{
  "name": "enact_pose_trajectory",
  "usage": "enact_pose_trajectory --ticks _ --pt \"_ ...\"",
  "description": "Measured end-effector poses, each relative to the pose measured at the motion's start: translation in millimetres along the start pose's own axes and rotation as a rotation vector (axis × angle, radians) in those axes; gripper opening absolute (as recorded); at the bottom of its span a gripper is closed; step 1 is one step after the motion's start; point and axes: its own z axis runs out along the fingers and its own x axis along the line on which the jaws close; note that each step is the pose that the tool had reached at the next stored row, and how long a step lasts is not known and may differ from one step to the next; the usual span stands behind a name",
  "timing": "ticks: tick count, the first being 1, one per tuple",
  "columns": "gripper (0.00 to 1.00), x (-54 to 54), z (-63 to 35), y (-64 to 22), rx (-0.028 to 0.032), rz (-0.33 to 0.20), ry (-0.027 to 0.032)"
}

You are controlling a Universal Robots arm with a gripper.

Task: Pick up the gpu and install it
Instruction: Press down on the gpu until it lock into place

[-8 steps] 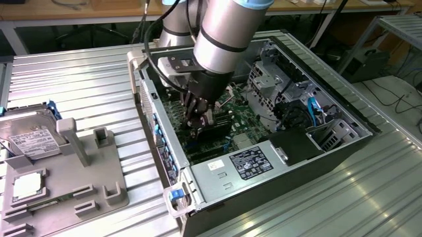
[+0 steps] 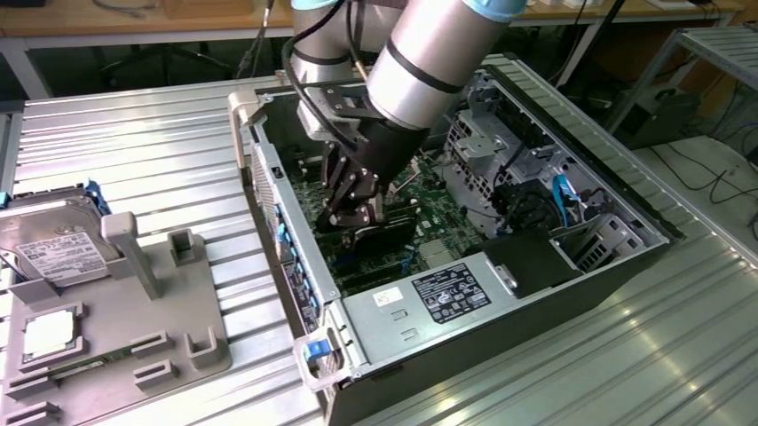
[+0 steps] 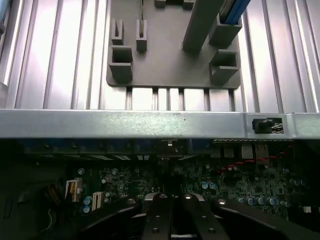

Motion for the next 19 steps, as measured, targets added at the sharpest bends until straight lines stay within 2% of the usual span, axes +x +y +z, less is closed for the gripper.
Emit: enact_pose_trajectory --ticks 4,5,6,10,11,12,14,16,19 --pt "0.11 0.0 -2.7 -7.3 -0.0724 0.004 -0.0012" --pt "0.11 0.0 -3.6 -9.7 -0.0923 0.005 -0.0015" --pt "0.11 0.0 -4.3 -11.5 -0.1088 0.006 -0.0018" --pt "0.11 -0.1 -6.9 -18.6 -0.1821 0.011 -0.003" --pt "0.11 -0.1 -7.2 -19.7 -0.1997 0.012 -0.0033" --pt "0.11 0.0 -7.3 -20.4 -0.2137 0.013 -0.0035" --pt "0.11 -0.1 -7.0 -20.8 -0.2337 0.013 -0.0039" --pt "0.11 0.0 -5.7 -21.2 -0.2403 0.014 -0.0039" --pt "0.11 0.3 -1.9 -22.6 -0.2454 0.015 -0.0035"
